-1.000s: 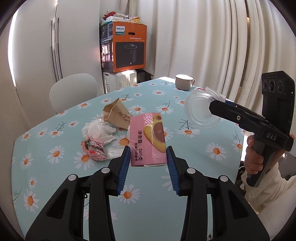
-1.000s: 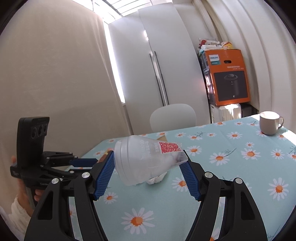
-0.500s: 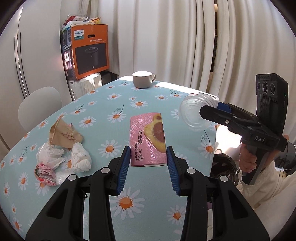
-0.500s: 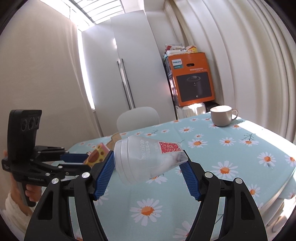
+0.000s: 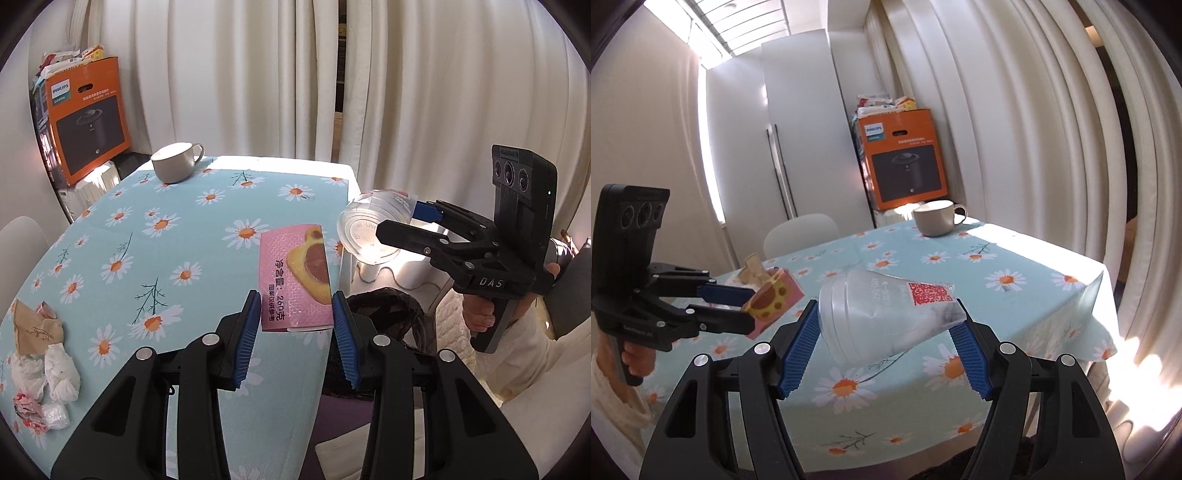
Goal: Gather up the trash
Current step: 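Carry the cup and pink box to the black trash bag, then open both tools to drop the cup and box into the bag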
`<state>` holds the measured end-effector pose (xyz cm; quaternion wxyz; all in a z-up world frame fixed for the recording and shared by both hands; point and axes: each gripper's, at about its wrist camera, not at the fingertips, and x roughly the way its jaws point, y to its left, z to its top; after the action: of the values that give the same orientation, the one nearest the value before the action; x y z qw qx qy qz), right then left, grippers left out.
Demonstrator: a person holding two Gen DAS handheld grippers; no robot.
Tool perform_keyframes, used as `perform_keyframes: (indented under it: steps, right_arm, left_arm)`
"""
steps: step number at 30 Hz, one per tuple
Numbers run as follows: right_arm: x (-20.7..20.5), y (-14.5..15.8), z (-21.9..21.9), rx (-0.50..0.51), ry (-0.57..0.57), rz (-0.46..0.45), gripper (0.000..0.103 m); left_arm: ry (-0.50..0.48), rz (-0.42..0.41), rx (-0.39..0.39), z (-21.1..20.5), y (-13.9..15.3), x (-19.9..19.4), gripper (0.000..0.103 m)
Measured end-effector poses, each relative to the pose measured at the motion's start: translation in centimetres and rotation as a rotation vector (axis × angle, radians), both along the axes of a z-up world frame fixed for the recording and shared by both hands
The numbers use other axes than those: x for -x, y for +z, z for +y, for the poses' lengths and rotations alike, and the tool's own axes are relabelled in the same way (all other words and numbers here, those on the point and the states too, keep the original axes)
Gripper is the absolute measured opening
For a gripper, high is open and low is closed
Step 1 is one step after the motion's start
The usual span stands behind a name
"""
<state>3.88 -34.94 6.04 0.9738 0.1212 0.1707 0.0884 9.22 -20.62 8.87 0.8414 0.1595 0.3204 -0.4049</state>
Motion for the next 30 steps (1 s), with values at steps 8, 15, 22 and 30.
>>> perform_keyframes:
  steps: [8,15,22,30]
  right_arm:
    - [3.3,-4.4,-5.3,-0.009,-0.136,0.107,0.065]
    - [4.5,-8.8,-7.4,-0.010,-0.199,0.217,0.065]
    - [4.8,-12.1,-8.8,0.000,-0.246,0.305,0.065]
    - [5.2,-13.5,-10.0,0.017,-0.338,0.350,0.085]
  left_arm:
    - [-0.144,0.047,-0.071,-6.0,-2.2,1.1,0.041]
    - [-0.250,0.097,-0.158,-10.1,-5.0,1.7,0.041]
    - [-0.316,0.123,-0.205,-13.6,-6.5,1.5,0.050]
    - [-0.258,0.047,-0.133,-13.2,-5.0,1.2,0.097]
